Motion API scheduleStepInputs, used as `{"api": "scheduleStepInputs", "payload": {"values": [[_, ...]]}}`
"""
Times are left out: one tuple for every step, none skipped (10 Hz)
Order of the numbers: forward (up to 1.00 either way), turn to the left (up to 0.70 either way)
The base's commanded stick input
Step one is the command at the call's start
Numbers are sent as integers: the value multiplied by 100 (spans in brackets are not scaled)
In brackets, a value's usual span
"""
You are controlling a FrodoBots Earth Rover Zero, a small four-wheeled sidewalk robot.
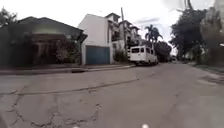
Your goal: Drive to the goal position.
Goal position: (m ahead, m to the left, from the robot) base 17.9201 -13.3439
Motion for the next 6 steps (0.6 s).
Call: {"api": "scheduleStepInputs", "payload": {"values": [[45,-45],[49,-49],[52,-52],[58,-53],[60,-39],[70,-35]]}}
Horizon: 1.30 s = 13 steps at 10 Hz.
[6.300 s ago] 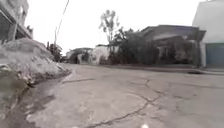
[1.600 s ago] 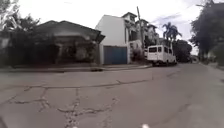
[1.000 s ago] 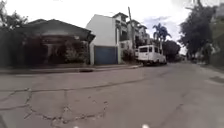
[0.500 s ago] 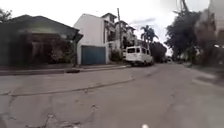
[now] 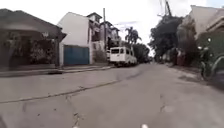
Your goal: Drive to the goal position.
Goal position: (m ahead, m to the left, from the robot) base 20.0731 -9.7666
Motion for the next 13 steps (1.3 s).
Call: {"api": "scheduleStepInputs", "payload": {"values": [[70,-33],[70,0],[70,0],[70,0],[70,0],[70,0],[70,-4],[70,-9],[70,-14],[70,-14],[70,-14],[70,-12],[70,-10]]}}
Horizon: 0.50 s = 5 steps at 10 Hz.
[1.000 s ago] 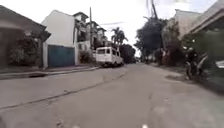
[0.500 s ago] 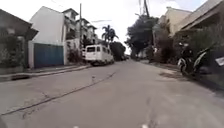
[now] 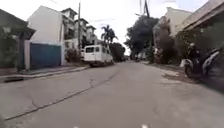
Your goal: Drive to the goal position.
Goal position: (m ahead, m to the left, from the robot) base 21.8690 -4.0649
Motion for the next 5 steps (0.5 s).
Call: {"api": "scheduleStepInputs", "payload": {"values": [[70,-10],[70,-13],[70,-19],[70,-24],[70,-25]]}}
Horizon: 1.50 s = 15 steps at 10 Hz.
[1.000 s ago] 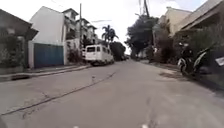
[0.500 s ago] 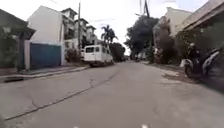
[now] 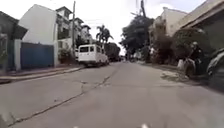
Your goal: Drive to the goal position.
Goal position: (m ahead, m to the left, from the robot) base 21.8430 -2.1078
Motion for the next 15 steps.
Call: {"api": "scheduleStepInputs", "payload": {"values": [[70,-26],[70,-27],[70,-28],[70,-28],[70,-28],[70,-28],[70,-28],[70,-28],[70,-28],[70,-28],[70,-28],[70,-27],[70,-26],[70,-9],[70,-3]]}}
